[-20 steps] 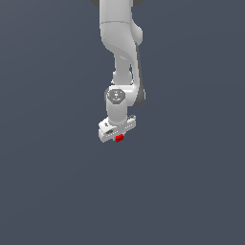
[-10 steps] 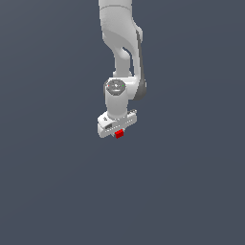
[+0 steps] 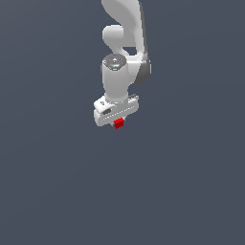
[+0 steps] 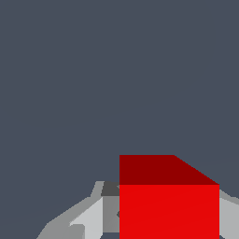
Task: Lift up the red cube by 0.2 meters.
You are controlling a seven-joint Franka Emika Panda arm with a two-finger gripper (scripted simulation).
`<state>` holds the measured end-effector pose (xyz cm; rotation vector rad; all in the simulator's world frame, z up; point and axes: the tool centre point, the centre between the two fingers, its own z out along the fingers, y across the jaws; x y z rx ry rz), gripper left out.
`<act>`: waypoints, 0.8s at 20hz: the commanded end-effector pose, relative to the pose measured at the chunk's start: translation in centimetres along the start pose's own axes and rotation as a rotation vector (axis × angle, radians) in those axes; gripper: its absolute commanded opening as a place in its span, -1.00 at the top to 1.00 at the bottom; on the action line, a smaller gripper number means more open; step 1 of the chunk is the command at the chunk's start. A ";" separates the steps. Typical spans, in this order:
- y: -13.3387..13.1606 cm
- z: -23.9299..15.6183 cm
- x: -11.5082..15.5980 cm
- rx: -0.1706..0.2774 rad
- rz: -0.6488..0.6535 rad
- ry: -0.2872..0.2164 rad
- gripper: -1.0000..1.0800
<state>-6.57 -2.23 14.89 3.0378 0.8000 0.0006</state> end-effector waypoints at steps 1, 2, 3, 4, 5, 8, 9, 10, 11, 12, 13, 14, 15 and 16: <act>0.0 -2.2 0.0 0.000 0.000 0.000 1.00; 0.0 -3.0 0.0 0.001 0.000 0.000 1.00; 0.0 -3.7 0.0 0.001 0.000 0.000 1.00; 0.0 -4.4 0.0 0.001 0.000 0.000 1.00; 0.0 -5.0 0.0 0.001 0.000 0.000 1.00; 0.0 -6.6 0.1 0.001 0.000 0.000 1.00; 0.0 -6.9 0.1 0.001 0.000 0.000 1.00; 0.0 -7.3 0.1 0.001 0.000 0.000 1.00; 0.1 -7.6 0.1 0.001 0.000 0.000 1.00; 0.1 -7.8 0.1 0.001 0.000 0.000 1.00; 0.1 -7.9 0.2 0.001 0.000 0.000 1.00; 0.1 -8.0 0.2 0.000 0.000 0.000 1.00; 0.1 -8.1 0.2 0.000 0.000 0.000 1.00; 0.1 -8.1 0.2 0.000 0.000 0.000 1.00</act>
